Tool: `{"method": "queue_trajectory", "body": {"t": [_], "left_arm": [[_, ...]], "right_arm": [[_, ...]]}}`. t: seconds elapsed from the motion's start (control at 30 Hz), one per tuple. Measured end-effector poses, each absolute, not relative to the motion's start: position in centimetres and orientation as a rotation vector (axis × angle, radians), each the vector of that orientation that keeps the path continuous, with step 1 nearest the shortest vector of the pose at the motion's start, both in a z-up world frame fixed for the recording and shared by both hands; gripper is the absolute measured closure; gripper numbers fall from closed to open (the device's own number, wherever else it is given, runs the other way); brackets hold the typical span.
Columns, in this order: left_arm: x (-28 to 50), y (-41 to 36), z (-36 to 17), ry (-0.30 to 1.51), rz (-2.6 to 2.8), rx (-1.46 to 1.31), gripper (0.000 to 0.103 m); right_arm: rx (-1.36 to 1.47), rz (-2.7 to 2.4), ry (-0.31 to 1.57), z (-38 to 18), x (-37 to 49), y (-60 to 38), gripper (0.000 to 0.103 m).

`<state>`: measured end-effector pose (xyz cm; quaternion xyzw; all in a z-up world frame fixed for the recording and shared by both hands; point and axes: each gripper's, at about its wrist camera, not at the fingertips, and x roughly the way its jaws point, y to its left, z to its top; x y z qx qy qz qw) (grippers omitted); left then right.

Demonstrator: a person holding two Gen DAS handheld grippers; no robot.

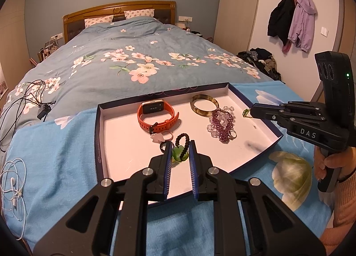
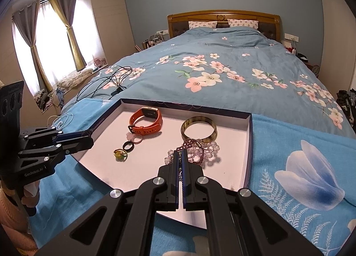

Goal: Organize jewelry
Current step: 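Carry the green rings over the lid, lowering both grippers into it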

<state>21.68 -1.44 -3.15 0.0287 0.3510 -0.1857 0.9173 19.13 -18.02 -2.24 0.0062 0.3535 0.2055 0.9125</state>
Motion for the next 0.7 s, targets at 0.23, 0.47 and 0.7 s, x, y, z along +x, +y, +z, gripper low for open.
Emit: {"method": "queue_trajectory", "body": {"t": [0.23, 0.47, 0.7], "left_arm": [[22.3, -1.7, -3.6, 0.731, -0.378, 0.059, 0.088], [22.9, -1.7, -4.2, 0.744, -0.373, 0.061, 0.088], [23.2, -1.7, -4.7, 0.759, -0.363, 0.059, 0.088]], "right_arm": [[0.019, 0.420, 0.739, -2.4, 19.6, -18.0, 0.102], [0.022, 0.418, 0.744, -2.5, 19.9, -18.0, 0.102], [0.022, 0.415, 0.756, -2.8, 20.6, -18.1, 0.102]]}}
